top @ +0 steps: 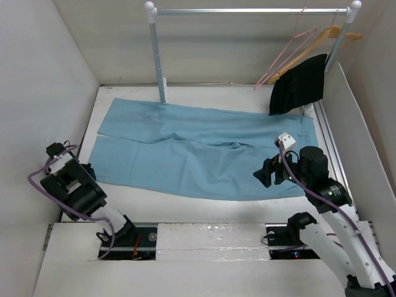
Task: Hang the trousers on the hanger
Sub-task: Fold the trousers
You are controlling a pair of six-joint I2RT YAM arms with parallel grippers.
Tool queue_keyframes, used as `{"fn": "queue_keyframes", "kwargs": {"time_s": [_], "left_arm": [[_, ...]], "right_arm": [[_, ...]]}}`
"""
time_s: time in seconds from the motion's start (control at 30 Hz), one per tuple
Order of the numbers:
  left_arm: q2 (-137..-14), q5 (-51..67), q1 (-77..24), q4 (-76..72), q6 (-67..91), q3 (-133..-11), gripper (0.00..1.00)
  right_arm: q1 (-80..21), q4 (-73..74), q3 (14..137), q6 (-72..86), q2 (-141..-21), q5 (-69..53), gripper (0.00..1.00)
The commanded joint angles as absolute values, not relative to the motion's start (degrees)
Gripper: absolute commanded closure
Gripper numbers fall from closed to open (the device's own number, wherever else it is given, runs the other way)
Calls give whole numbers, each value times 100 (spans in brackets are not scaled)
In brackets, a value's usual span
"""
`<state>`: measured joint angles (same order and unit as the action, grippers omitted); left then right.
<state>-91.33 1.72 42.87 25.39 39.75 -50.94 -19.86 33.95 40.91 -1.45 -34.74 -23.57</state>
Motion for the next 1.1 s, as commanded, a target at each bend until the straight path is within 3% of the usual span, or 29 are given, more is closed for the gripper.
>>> {"fn": "queue_keyframes", "kwargs": {"time_s": [0.0, 0.17, 0.33, 0.5, 0.57, 0.83, 0.93, 1.07], "left_arm": [[-9168, 333, 4324, 2031, 3710, -4773, 100], [-8185, 782, 4018, 2038, 3560, -5088, 100], [-6805, 913, 3691, 2154, 3735, -5178, 100], [-5855, 1396, 3691, 1767, 4227, -4563, 100], [-5653, 1704, 3691, 1714, 4393, -4491, 100], [-5466, 2232, 2559, 1503, 5071, -4535, 100], [-5808, 2285, 2102, 1231, 5081, -4491, 100], [-6107, 2259, 2101, 1309, 4773, -4579, 100]], "right_arm": [[-1741, 3848, 3947, 202, -3392, -1838, 25], [-1310, 4727, 3876, 920, -3567, -539, 19], [-784, 5289, 4332, 1151, -4217, 499, 21], [-125, 5643, 4685, 1520, -5393, 932, 47], [506, 5433, 4510, 1608, -5764, 765, 52], [2056, 5649, 4736, 2599, -6459, 1800, 46], [1935, 5478, 4179, 4237, -6330, 1227, 45], [1872, 4879, 3455, 4805, -5986, 1019, 43]]}}
